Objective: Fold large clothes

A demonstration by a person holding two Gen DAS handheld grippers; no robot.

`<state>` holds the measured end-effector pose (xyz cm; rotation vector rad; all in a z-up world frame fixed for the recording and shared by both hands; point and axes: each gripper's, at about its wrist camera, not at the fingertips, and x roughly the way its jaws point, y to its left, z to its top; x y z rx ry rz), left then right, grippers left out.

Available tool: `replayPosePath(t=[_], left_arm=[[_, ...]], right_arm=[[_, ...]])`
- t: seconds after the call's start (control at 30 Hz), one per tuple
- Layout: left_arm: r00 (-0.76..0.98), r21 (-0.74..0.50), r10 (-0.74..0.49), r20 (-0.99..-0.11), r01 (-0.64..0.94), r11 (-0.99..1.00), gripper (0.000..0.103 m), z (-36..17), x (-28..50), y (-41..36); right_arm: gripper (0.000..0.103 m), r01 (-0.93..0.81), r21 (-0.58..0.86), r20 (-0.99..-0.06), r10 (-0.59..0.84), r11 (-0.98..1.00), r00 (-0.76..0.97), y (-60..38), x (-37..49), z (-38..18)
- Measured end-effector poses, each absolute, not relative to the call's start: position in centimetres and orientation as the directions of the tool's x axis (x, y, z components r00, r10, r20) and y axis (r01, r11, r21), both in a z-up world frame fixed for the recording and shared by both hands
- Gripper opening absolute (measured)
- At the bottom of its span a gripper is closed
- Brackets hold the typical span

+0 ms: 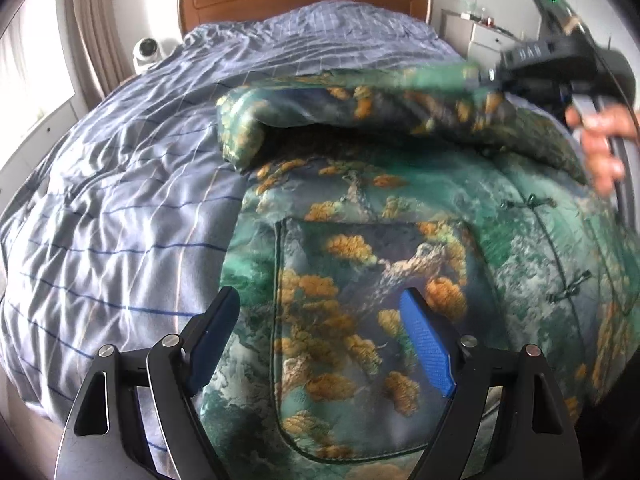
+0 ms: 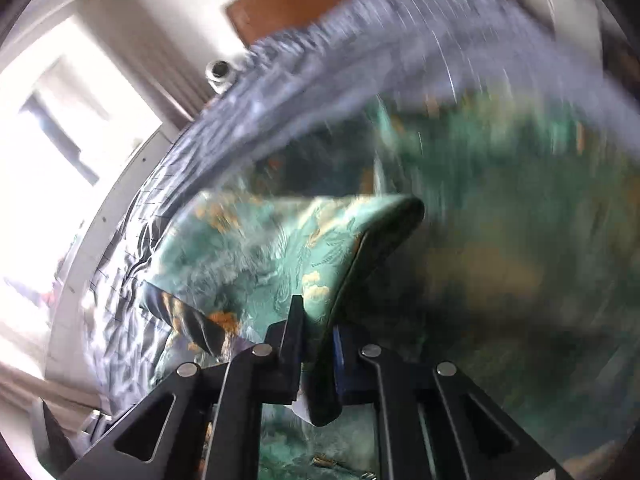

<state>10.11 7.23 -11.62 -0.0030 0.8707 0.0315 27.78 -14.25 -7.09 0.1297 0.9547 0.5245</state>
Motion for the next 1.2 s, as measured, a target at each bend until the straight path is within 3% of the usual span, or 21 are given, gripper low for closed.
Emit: replayPosePath(t=[0.1,0.2,0.5,0.6,0.67,0.7,0.9,1.03,1.2], left_arm=[[0.65,0.004,0.013,-0.76,-0.014,1.0,0.084,-11.2,10.4,6.9],[0.649,0.005,0.007,-0.76,-0.005,1.0,0.084,-11.0,10.6,6.6],[0.628,-0.003,-0.01,-0.778,0.012,1.0,0.084,-10.9,11.1,6.7],[0.613,-0.009,-0.016,-0.79,0.015,1.0,0.084,-10.9,12.0,7.0],[0.606,-0.018,-0.019,-0.795,0.008,1.0,0.084,-10.6,12.9,7.4],[0.605,-0.02,-0.018,-0.796,0.004,1.0,0.084,-10.5,13.3,7.5],[0.602,-0.054,-0.031,-0.798,-0.02,0.998,0.084,-9.6,15.7,8.5],[0.6,-0.042,-0.031,-0.8,-0.005,0.999,0.084,-8.6,18.3,8.5],[0.625,-0.066,-0.037,-0.78,-0.023,0.998,0.084,-6.5,24.1,9.3]], right_arm=[[0.012,-0.393,0.148,-0.706,0.376,0.907,0.601,-13.6,29.5,-3.3],[0.012,-0.371,0.111,-0.706,0.336,0.922,0.623,-13.6,32.7,-2.8],[0.012,-0.278,0.146,-0.82,0.273,0.949,0.503,-15.7,37.6,-11.0],[0.023,-0.257,0.183,-0.823,0.291,0.949,0.488,-16.3,37.2,-12.0],[0.041,-0.248,0.2,-0.825,0.299,0.948,0.48,-16.6,37.1,-11.7],[0.043,-0.249,0.207,-0.822,0.306,0.946,0.48,-16.9,36.9,-11.2],[0.043,-0.388,0.15,-0.734,0.366,0.909,0.572,-16.1,33.9,-6.9],[0.041,-0.491,0.144,-0.758,0.415,0.859,0.503,-13.6,33.4,-8.0],[0.023,-0.422,0.187,-0.818,0.378,0.887,0.434,-14.2,35.1,-12.4]])
